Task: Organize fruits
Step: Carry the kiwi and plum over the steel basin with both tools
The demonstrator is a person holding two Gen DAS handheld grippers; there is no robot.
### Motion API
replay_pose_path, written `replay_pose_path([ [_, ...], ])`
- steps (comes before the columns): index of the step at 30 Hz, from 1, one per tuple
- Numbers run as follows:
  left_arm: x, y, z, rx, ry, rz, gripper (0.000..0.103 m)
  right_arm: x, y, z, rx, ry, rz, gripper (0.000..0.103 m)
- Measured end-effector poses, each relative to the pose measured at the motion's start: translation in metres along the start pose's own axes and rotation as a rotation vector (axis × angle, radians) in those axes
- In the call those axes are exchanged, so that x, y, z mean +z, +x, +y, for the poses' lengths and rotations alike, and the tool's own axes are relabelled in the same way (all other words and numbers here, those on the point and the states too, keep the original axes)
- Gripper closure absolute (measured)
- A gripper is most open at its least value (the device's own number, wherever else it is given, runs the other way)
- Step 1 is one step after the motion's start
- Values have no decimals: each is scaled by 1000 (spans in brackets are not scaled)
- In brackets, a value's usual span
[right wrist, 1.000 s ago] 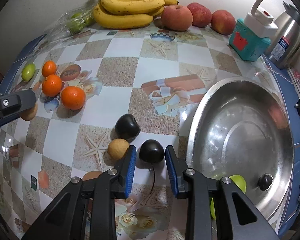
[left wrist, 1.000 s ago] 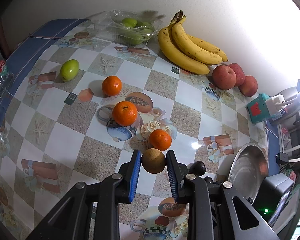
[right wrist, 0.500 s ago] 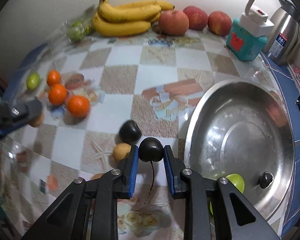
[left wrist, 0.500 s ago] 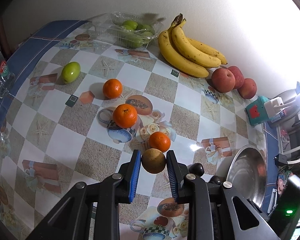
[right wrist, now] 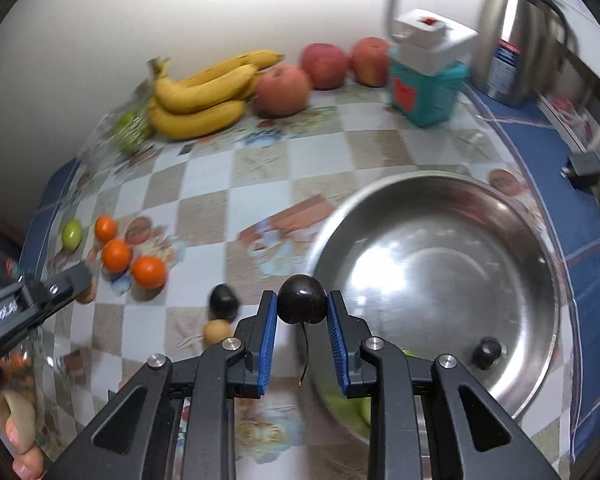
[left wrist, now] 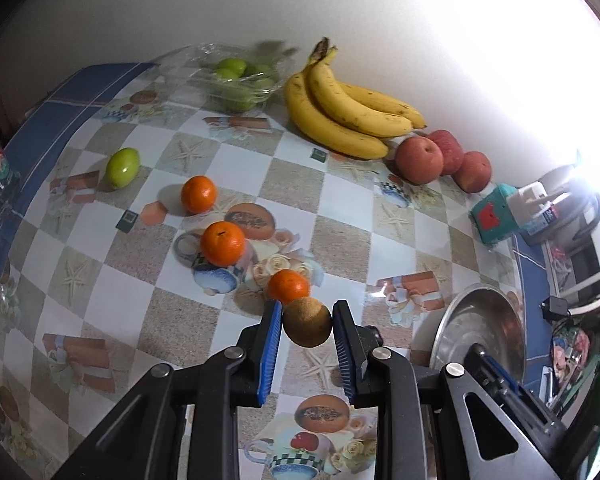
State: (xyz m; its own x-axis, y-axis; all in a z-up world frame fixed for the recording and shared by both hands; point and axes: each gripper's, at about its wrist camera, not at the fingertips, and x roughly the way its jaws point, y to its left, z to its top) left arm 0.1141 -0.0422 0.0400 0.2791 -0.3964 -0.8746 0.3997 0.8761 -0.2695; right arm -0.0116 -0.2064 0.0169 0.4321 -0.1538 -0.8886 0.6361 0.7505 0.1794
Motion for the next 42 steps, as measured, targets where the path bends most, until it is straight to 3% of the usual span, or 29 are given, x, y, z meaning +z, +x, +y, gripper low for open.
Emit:
replay_pose_path([
  [11,-12,-8,-51,-51,137,-19,75,5,-21,-79,-91,182,-51,77],
  [20,-31,-11,-101,-82,264,-34,75,-1,-32,-120,-120,290,-78,77],
  [27,-50,-6,-140,-115,379,-44,75,-3,-37,-135,-118,331,-89,77],
  [42,-81,36,-171,-123,498,-36,75,-12,1,-143,-130,304,-24,77],
])
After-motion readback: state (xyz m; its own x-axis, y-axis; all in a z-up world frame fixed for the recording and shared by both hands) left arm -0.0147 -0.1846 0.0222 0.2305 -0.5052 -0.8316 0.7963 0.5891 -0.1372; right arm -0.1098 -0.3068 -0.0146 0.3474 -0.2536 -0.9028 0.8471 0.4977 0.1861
